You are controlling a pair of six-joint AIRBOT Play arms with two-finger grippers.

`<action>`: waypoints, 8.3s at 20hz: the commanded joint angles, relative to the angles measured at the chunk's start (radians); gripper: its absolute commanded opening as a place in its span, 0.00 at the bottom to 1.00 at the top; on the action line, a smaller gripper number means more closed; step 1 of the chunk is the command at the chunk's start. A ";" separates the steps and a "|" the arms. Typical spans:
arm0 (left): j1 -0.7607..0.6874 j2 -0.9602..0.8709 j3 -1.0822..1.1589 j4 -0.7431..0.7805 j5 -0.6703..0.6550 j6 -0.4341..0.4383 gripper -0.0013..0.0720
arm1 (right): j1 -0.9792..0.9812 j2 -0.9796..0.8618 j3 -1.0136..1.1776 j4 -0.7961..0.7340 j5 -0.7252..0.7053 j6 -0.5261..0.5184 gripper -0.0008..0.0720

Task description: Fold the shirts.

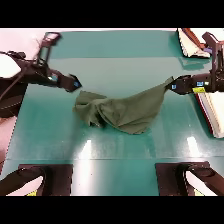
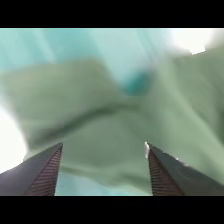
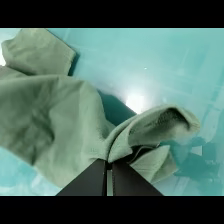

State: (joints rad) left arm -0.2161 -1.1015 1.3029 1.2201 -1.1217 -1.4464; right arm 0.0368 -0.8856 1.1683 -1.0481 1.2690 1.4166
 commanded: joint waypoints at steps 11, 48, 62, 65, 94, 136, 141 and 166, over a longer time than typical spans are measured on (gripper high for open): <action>0.259 -0.356 -0.294 -0.330 0.066 -0.037 0.85 | 0.001 0.000 -0.002 0.001 -0.037 0.011 0.04; 0.283 0.013 0.668 -0.206 0.049 0.004 0.06 | -0.001 -0.112 0.669 -0.344 0.217 0.165 0.04; 0.309 -0.513 0.573 -0.105 -0.232 -0.037 0.68 | -0.001 -0.758 0.824 -0.326 0.312 0.065 0.45; 0.371 -0.446 0.470 -0.105 -0.290 -0.017 0.68 | -0.016 -0.717 0.755 -0.202 0.372 0.038 0.43; 0.385 0.090 -0.568 -0.211 -0.039 0.111 0.06 | -0.563 -0.160 -0.296 -0.129 0.276 -0.024 0.68; 0.385 0.080 0.539 -0.232 -0.134 -0.045 0.06 | -0.349 -0.187 0.664 -0.076 0.258 -0.009 0.04; 0.362 -0.206 0.264 -0.230 -0.168 -0.022 0.06 | -0.199 -0.425 0.428 -0.246 0.242 0.016 0.04; 0.259 -0.560 0.083 -0.212 -0.192 0.041 0.06 | -0.182 -0.604 0.154 -0.305 0.065 0.008 0.08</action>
State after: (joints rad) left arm 0.0437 -1.6608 1.4658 1.0245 -1.3022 -1.4117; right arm -0.1459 -1.5303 1.4349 -1.3533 1.3945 1.4151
